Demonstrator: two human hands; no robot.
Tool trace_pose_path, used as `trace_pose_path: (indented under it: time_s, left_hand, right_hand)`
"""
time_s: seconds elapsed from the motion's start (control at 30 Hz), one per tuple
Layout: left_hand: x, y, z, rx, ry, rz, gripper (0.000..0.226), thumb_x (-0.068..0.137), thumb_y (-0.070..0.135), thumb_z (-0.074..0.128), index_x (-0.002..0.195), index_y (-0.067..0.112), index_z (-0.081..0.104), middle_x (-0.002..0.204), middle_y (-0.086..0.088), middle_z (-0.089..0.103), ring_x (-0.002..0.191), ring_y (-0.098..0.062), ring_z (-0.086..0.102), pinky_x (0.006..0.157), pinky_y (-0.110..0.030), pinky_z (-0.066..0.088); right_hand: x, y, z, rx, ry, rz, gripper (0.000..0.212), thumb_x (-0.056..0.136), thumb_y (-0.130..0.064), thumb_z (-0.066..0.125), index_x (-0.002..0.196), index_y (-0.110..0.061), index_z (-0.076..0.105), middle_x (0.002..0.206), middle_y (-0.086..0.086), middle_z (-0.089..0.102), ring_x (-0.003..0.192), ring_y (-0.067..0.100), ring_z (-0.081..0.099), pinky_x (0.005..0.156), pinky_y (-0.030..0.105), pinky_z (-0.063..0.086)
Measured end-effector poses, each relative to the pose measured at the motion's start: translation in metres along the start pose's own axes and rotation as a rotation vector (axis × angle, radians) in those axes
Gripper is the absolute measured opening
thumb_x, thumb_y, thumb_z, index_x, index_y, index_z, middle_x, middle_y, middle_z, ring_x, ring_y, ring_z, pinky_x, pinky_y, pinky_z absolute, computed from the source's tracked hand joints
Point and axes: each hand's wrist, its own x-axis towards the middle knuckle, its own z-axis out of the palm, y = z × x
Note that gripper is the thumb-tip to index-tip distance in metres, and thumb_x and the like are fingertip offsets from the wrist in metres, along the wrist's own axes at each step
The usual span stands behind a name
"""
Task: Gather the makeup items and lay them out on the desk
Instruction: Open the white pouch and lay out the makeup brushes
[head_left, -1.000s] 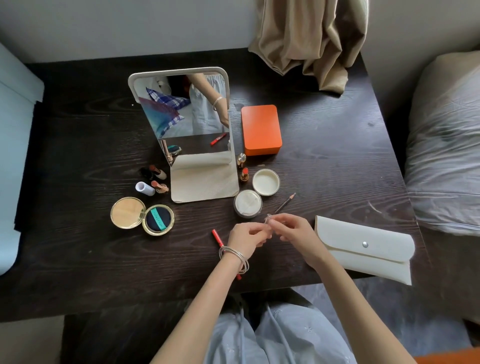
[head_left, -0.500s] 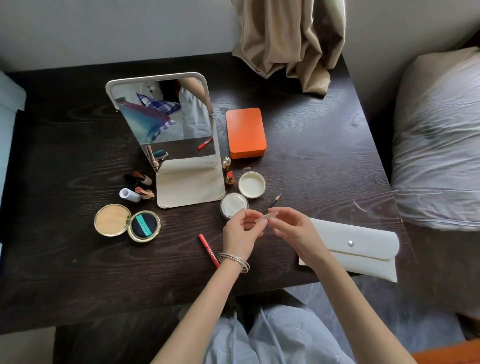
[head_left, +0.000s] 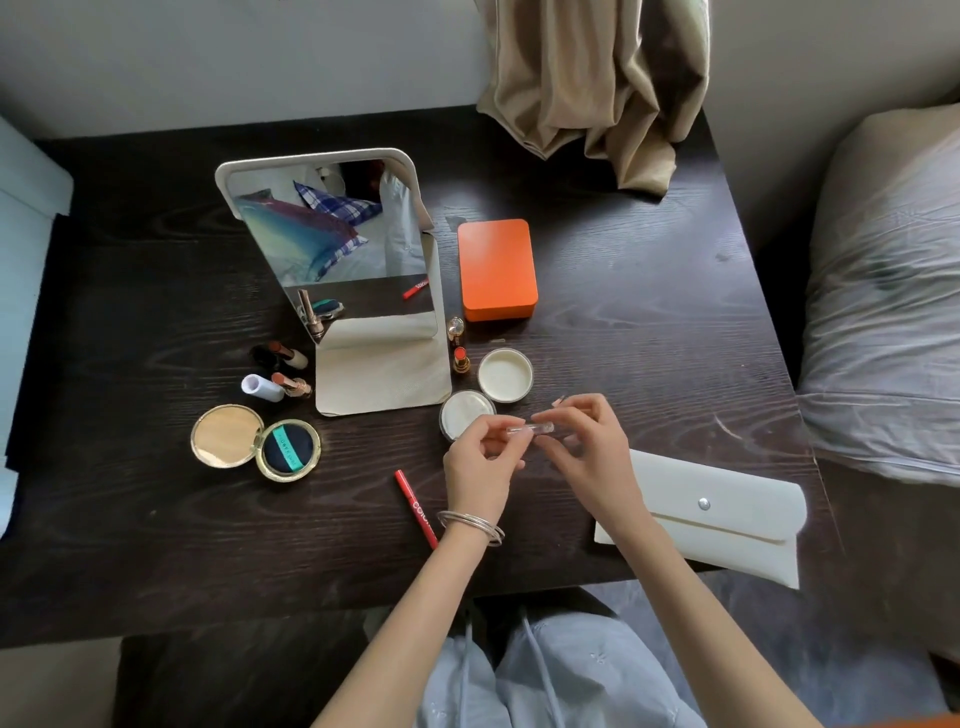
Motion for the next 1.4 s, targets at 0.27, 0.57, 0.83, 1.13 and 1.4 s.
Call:
trace_pose_path:
  time_s: [0.27, 0.57, 0.83, 1.13, 1.4]
  left_hand:
    - [0.004, 0.001, 0.001, 0.137, -0.054, 0.022, 0.028, 0.078, 0.01, 0.072, 0.102, 0.019, 0.059, 0.082, 0.011, 0.062, 0.064, 0.006, 0.058, 0.066, -0.008, 0.048]
    - [-0.017, -0.02, -0.04, 0.192, -0.028, -0.079, 0.019, 0.083, 0.0, 0.061, 0.083, 0.019, 0.066, 0.079, -0.001, 0.064, 0.058, 0.005, 0.051, 0.061, -0.01, 0.047]
    - [-0.017, -0.021, -0.031, 0.209, -0.06, -0.101, 0.019, 0.083, 0.004, 0.062, 0.082, 0.022, 0.066, 0.071, 0.004, 0.06, 0.064, -0.004, 0.054, 0.064, -0.014, 0.048]
    - [-0.008, -0.011, -0.025, 0.253, -0.092, -0.096, 0.014, 0.085, 0.008, 0.061, 0.09, 0.02, 0.066, 0.08, 0.004, 0.062, 0.072, -0.007, 0.058, 0.069, -0.01, 0.049]
    - [-0.008, -0.014, -0.031, 0.254, -0.071, -0.097, 0.013, 0.085, 0.008, 0.062, 0.09, 0.02, 0.065, 0.082, 0.002, 0.064, 0.074, -0.013, 0.062, 0.07, -0.015, 0.052]
  right_hand:
    - [0.04, 0.02, -0.003, -0.231, 0.162, -0.136, 0.004, 0.078, -0.005, 0.073, 0.079, -0.004, 0.069, 0.077, 0.006, 0.066, 0.069, 0.02, 0.061, 0.064, 0.035, 0.051]
    - [0.117, 0.056, 0.004, -0.344, -0.089, 0.105, 0.008, 0.081, -0.018, 0.068, 0.086, -0.012, 0.07, 0.09, 0.006, 0.069, 0.086, 0.024, 0.062, 0.077, 0.035, 0.047]
    - [0.116, 0.058, 0.005, -0.278, -0.069, 0.113, 0.009, 0.081, -0.017, 0.07, 0.084, -0.009, 0.07, 0.087, 0.007, 0.067, 0.082, 0.023, 0.06, 0.079, 0.039, 0.049]
    - [0.113, 0.06, 0.007, -0.236, -0.063, 0.099, 0.013, 0.076, -0.015, 0.073, 0.087, -0.01, 0.067, 0.082, 0.005, 0.065, 0.078, 0.021, 0.059, 0.074, 0.036, 0.049]
    - [0.088, 0.053, -0.005, -0.069, -0.015, 0.268, 0.051, 0.075, -0.018, 0.077, 0.121, -0.015, 0.053, 0.08, -0.003, 0.059, 0.073, 0.013, 0.054, 0.075, 0.027, 0.045]
